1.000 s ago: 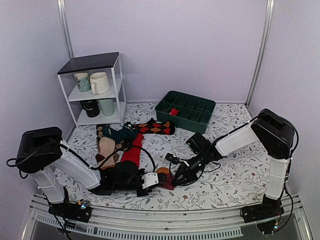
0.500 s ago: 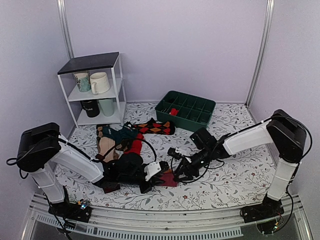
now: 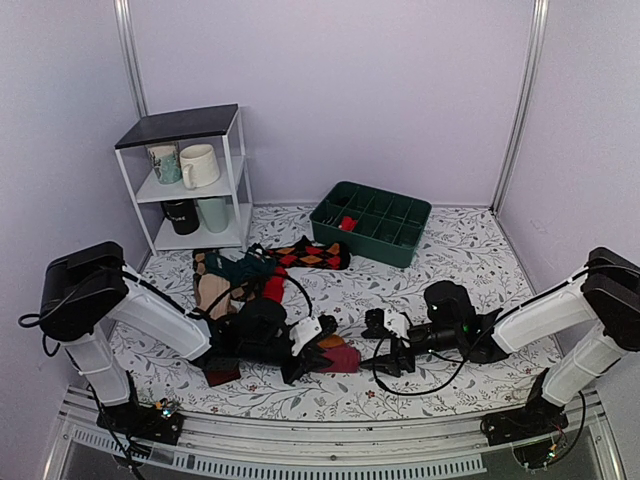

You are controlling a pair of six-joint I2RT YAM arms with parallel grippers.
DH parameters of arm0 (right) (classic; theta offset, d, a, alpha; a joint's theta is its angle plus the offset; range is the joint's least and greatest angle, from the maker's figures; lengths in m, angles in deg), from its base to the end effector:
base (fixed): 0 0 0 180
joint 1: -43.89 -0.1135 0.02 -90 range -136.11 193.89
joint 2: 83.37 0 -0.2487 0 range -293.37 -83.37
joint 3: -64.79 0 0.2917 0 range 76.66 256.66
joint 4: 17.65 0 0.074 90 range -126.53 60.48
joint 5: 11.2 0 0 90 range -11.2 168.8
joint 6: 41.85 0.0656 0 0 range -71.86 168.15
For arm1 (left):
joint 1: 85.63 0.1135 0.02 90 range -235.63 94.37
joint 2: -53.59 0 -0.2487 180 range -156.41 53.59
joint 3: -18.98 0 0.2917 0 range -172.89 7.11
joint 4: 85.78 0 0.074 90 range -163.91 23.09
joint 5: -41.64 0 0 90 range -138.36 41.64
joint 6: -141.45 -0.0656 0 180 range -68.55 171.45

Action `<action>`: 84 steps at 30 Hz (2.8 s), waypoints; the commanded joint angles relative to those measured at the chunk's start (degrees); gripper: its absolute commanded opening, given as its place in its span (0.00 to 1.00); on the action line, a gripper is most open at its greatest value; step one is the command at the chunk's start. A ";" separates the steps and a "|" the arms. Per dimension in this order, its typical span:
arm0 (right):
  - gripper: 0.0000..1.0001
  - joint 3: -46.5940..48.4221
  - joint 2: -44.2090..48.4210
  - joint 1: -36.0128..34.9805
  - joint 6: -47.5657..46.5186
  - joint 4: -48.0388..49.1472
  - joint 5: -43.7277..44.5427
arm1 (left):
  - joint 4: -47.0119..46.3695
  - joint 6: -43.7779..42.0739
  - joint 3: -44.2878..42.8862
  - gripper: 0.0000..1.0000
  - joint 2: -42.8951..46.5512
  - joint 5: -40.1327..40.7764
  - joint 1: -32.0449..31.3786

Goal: Roll the socks
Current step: Roll a pair of socks at the center of the board.

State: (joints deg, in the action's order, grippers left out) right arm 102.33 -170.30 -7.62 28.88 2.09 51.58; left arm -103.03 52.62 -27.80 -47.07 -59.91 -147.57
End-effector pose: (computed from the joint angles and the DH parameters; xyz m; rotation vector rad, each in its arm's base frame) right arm 0.1704 0.2625 0.0749 -1.4662 1.5503 0.8326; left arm 0.1525 -0.3141 0.0398 1.2757 1.9424 -0.8105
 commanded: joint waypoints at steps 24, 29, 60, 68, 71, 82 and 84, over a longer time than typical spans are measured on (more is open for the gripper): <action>0.58 4.78 -14.02 -5.20 0.12 6.87 3.75 | 13.08 1.03 2.22 0.00 -4.39 -4.60 0.50; 0.50 6.09 -16.23 -5.53 1.79 4.43 5.07 | 13.04 0.94 2.26 0.00 -4.28 -4.75 0.67; 0.14 29.14 -27.52 -3.00 14.24 -46.15 -6.99 | -4.77 -24.50 17.98 0.44 22.59 9.16 -4.30; 0.14 32.69 -30.36 -2.36 15.37 -51.07 -8.07 | -8.97 -32.26 15.00 0.48 15.80 11.34 -4.07; 0.14 33.14 -30.49 -2.20 14.99 -51.67 -8.47 | -10.05 -33.99 14.16 0.48 13.17 12.99 -3.91; 0.13 34.35 -31.75 -1.76 14.26 -53.02 -9.49 | -11.84 -34.85 12.92 0.54 7.06 14.35 -4.47; 0.13 34.49 -32.01 -1.79 14.25 -53.20 -9.80 | -11.84 -34.30 12.57 0.54 6.00 14.52 -4.74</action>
State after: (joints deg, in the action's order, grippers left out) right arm 139.68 -196.71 -8.71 42.95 -38.50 38.31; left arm -114.18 18.22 -14.06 -38.88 -46.08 -151.17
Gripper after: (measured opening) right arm 0.209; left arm 0.539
